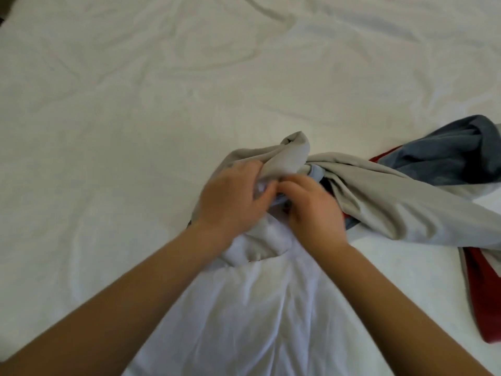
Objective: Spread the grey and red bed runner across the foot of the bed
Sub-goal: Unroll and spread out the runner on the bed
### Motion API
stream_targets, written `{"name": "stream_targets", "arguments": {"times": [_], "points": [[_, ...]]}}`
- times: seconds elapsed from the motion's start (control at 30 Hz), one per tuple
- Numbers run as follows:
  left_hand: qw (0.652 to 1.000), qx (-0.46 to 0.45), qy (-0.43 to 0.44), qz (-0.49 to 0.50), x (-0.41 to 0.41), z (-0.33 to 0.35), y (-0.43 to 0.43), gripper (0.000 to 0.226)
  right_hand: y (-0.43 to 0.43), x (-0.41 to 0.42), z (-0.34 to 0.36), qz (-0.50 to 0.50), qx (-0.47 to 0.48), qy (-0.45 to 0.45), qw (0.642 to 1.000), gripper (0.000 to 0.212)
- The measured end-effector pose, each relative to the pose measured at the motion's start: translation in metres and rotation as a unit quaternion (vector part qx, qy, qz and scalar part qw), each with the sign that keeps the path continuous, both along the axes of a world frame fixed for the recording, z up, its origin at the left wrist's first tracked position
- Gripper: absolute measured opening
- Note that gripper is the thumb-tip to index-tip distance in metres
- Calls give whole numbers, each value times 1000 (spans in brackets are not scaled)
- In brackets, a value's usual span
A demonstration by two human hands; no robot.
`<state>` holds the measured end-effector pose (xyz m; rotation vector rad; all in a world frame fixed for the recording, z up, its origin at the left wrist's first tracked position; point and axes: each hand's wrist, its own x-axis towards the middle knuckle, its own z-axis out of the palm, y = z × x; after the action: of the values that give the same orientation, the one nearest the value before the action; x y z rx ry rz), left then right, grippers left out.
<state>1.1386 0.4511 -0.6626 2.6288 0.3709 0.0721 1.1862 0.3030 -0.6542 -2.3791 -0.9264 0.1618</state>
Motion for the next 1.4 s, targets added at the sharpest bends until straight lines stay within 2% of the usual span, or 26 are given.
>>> {"name": "stream_targets", "arguments": {"times": [0.1, 0.2, 0.27, 0.3, 0.4, 0.47, 0.6, 0.73, 0.8, 0.87, 0.93, 0.97, 1.07, 1.13, 1.17, 1.23, 1.3, 1.37, 1.4], "points": [[998, -5, 64, -14, -6, -14, -12, 66, -23, 21, -2, -38, -66, -61, 995, 45], [997, 42, 62, -23, 0, -18, 3, 57, -21, 36, -5, -10, -144, -46, 988, 63], [995, 60, 53, -54, 8, -13, 22, 52, -10, 45, -7, 14, -171, -42, 984, 68], [993, 80, 55, -72, 13, -9, 34, 46, -2, 50, -8, 12, -174, -44, 984, 64], [983, 140, 82, -80, 27, 6, 75, 26, 27, 59, -6, -11, -139, -58, 989, 33], [977, 163, 112, -80, 36, 14, 99, 23, 49, 61, -8, -10, -120, -68, 990, 25], [962, 222, 133, -81, 57, 15, 134, 16, 83, 74, -19, -34, -110, -24, 993, 24], [953, 268, 140, -32, 89, 8, 150, 21, 94, 98, -32, -109, -139, 29, 984, 42], [946, 289, 143, -2, 111, 7, 148, 18, 89, 106, -32, -143, -145, 4, 979, 42], [944, 284, 171, 2, 134, 7, 148, 11, 78, 109, -29, -156, -135, -45, 978, 29], [940, 280, 197, -10, 156, 9, 153, 5, 61, 106, -26, -104, -101, -57, 988, 16], [936, 288, 201, -16, 163, 10, 155, 4, 52, 103, -25, -49, -81, -45, 994, 17], [933, 312, 180, -20, 173, 13, 153, 20, 28, 91, -22, 110, -103, -6, 989, 38], [959, 246, 123, -60, 166, 10, 143, 13, 18, 89, -24, 161, -156, -23, 974, 53], [971, 197, 96, -95, 157, 8, 133, 4, 15, 90, -27, 171, -172, -34, 970, 54], [978, 127, 69, -154, 129, 3, 109, 34, 14, 91, -30, 160, -167, -47, 972, 41], [974, 97, 57, -195, 100, -1, 91, 55, 18, 95, -33, 120, -136, -38, 983, 25], [951, 159, 84, -253, 77, -14, 87, 68, 26, 99, -33, 70, -101, -4, 992, 15], [935, 208, 98, -269, 72, -21, 90, 67, 29, 103, -32, 43, -82, 15, 996, 12]]}}
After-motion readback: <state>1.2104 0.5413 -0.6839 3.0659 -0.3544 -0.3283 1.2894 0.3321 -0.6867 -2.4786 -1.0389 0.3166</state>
